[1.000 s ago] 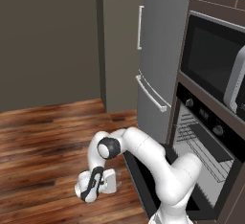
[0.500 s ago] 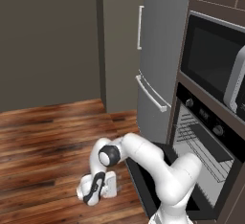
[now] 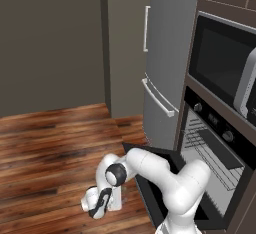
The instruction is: Take the baked cake out of the oven and place it on the plate for cooling. Then close the oven door.
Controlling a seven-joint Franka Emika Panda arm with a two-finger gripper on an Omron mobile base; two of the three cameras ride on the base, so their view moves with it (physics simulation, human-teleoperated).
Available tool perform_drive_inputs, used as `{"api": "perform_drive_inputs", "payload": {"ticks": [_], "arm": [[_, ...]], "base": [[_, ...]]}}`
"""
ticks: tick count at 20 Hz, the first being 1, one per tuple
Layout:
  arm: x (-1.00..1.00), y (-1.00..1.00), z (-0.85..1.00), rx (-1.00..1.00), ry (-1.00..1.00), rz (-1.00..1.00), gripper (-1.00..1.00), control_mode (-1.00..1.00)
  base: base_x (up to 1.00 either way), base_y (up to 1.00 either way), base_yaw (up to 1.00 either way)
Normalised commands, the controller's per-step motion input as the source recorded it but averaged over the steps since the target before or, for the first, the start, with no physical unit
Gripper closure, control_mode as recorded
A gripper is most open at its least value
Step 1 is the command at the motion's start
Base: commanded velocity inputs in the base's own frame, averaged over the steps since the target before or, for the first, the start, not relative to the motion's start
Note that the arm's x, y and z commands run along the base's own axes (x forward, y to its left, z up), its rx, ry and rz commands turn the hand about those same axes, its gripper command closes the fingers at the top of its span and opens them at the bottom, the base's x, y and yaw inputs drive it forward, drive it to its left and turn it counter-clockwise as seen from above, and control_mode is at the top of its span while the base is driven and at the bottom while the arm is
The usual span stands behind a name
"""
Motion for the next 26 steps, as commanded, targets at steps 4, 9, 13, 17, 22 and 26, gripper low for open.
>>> {"api": "perform_drive_inputs", "payload": {"ticks": [4,9,13,17,22,26], "arm": [[0.18,-0.03,-0.52,0.00,0.02,0.00,-1.00,-1.00],[0.15,-0.20,-0.46,0.00,0.00,0.00,-1.00,-1.00],[0.08,-0.42,-0.41,-0.02,-0.01,0.00,-1.00,-1.00],[0.00,-0.52,-0.39,-0.04,-0.04,0.00,-1.00,-1.00],[0.00,-0.47,-0.33,-0.04,-0.03,0.00,-1.00,-1.00],[0.04,-0.44,-0.27,-0.08,-0.07,0.00,-1.00,-1.00]], "base": [[0.00,0.00,0.00],[0.00,0.00,0.00],[0.00,0.00,0.00],[0.00,0.00,0.00],[0.00,0.00,0.00],[0.00,0.00,0.00]]}}
